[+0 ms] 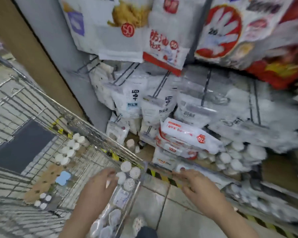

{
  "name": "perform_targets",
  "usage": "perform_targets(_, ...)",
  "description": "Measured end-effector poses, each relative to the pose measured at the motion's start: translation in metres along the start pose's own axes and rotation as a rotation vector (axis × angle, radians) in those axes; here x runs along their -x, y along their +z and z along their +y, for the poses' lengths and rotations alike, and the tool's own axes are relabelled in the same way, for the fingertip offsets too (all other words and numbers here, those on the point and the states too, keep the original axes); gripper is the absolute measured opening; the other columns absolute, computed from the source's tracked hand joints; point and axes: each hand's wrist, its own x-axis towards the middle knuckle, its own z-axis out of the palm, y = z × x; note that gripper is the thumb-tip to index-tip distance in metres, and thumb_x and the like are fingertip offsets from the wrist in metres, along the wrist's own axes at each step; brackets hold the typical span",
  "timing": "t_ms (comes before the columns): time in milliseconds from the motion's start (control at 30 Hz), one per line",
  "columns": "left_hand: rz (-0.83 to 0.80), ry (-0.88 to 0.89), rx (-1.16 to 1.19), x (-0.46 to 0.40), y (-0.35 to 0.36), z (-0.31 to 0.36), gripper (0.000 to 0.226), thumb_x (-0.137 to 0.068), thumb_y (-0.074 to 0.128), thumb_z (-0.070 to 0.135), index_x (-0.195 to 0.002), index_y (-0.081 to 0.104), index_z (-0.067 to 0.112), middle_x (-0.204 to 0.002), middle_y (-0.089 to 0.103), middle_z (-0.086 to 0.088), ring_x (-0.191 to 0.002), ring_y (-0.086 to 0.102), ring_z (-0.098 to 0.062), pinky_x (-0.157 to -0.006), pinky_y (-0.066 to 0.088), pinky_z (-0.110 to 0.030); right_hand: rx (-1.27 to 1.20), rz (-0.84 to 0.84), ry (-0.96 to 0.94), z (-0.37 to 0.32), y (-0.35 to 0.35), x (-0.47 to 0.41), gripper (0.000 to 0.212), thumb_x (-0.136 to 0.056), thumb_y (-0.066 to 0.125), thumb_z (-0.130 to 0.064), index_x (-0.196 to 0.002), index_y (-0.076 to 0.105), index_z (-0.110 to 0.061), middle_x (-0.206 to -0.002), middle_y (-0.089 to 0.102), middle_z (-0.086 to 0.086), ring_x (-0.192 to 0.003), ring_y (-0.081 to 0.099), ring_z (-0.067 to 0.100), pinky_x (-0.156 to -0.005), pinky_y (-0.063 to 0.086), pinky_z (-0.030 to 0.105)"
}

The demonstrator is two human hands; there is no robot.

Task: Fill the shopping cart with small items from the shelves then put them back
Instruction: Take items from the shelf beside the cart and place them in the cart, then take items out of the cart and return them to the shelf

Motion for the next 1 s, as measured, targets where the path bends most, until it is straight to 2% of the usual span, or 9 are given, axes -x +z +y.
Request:
perform_targets(100, -0.014, 0.142, -0.085, 0.008, 0.0, 0.074, 0.041, -0.097, 0.044, 0.04, -0.136, 0.045, 0.028, -0.131, 0.054, 0.011, -0.106, 0.057, -0.01, -0.08, 0.041, -0.024, -0.066, 0.118, 0.138, 0.037, -0.035, 0.054, 0.036, -0.098, 0.046, -0.039, -0.134, 0.045, -0.036, -0.137, 0.047, -0.014, -0.123, 0.047, 0.008, -0.095, 0.04, 0.021)
perform_targets(233, -0.037, 0.384, -0.029, 0.032, 0.038, 0.179, 0.039, -0.095, 0.051, 0.033, -0.134, 0.049, 0.026, -0.13, 0.056, 0.007, -0.104, 0.054, -0.011, -0.086, 0.041, -0.021, -0.162, 0.206, 0.268, 0.089, -0.067, 0.131, 0.036, -0.098, 0.043, -0.043, -0.133, 0.046, -0.035, -0.139, 0.045, -0.013, -0.119, 0.051, 0.008, -0.092, 0.044, 0.021)
perform_targets(333, -0.135, 0.532, -0.008, 0.064, 0.08, 0.253, 0.041, -0.096, 0.05, 0.032, -0.136, 0.045, 0.028, -0.125, 0.054, 0.01, -0.11, 0.052, -0.009, -0.087, 0.038, -0.018, -0.237, 0.291, 0.337, 0.132, -0.084, 0.197, 0.036, -0.099, 0.043, -0.04, -0.135, 0.043, -0.035, -0.136, 0.043, -0.016, -0.117, 0.048, 0.007, -0.094, 0.042, 0.019)
perform_targets(467, -0.304, 0.696, -0.001, 0.114, 0.141, 0.34, 0.041, -0.097, 0.045, 0.041, -0.137, 0.041, 0.033, -0.135, 0.045, 0.019, -0.125, 0.042, -0.001, -0.101, 0.037, -0.021, -0.363, 0.416, 0.438, 0.192, -0.094, 0.288, 0.034, -0.1, 0.045, -0.032, -0.133, 0.041, -0.038, -0.126, 0.045, -0.016, -0.101, 0.049, 0.001, -0.085, 0.043, 0.014)
perform_targets(567, -0.407, 0.756, 0.007, 0.149, 0.182, 0.394, 0.037, -0.097, 0.045, 0.041, -0.133, 0.044, 0.036, -0.128, 0.046, 0.023, -0.119, 0.044, 0.003, -0.1, 0.038, -0.018, -0.462, 0.487, 0.501, 0.236, -0.093, 0.349, 0.031, -0.1, 0.047, -0.026, -0.127, 0.043, -0.04, -0.12, 0.045, -0.019, -0.114, 0.047, 0.003, -0.08, 0.04, 0.008)
perform_targets(700, -0.496, 0.856, -0.03, 0.183, 0.222, 0.456, 0.029, -0.097, 0.046, 0.04, -0.126, 0.051, 0.039, -0.115, 0.052, 0.029, -0.105, 0.049, 0.011, -0.09, 0.044, -0.014, -0.568, 0.605, 0.57, 0.289, -0.088, 0.416, 0.019, -0.098, 0.05, -0.03, -0.108, 0.046, -0.046, -0.115, 0.048, -0.024, -0.114, 0.047, -0.003, -0.084, 0.042, 0.008)
perform_targets(833, -0.555, 0.935, -0.077, 0.194, 0.245, 0.508, 0.022, -0.097, 0.046, 0.041, -0.118, 0.049, 0.047, -0.112, 0.053, 0.033, -0.101, 0.05, 0.015, -0.084, 0.044, -0.009, -0.647, 0.703, 0.623, 0.328, -0.105, 0.455, 0.02, -0.096, 0.052, -0.032, -0.1, 0.047, -0.05, -0.113, 0.051, -0.031, -0.109, 0.05, -0.008, -0.074, 0.039, 0.003)
perform_targets(933, -0.508, 1.008, -0.094, 0.192, 0.255, 0.548, 0.019, -0.096, 0.047, 0.039, -0.111, 0.045, 0.051, -0.108, 0.052, 0.036, -0.097, 0.047, 0.022, -0.077, 0.04, -0.001, -0.661, 0.741, 0.638, 0.356, -0.128, 0.467, 0.015, -0.096, 0.052, -0.031, -0.101, 0.049, -0.044, -0.107, 0.057, -0.027, -0.102, 0.052, -0.011, -0.073, 0.043, 0.006)
perform_targets(1000, -0.464, 1.056, -0.131, 0.185, 0.262, 0.574, 0.02, -0.096, 0.046, 0.04, -0.115, 0.047, 0.048, -0.11, 0.052, 0.034, -0.098, 0.048, 0.019, -0.08, 0.041, -0.002, -0.659, 0.776, 0.636, 0.377, -0.145, 0.468, 0.014, -0.096, 0.053, -0.031, -0.102, 0.051, -0.044, -0.105, 0.059, -0.025, -0.099, 0.053, -0.011, -0.074, 0.043, 0.005)
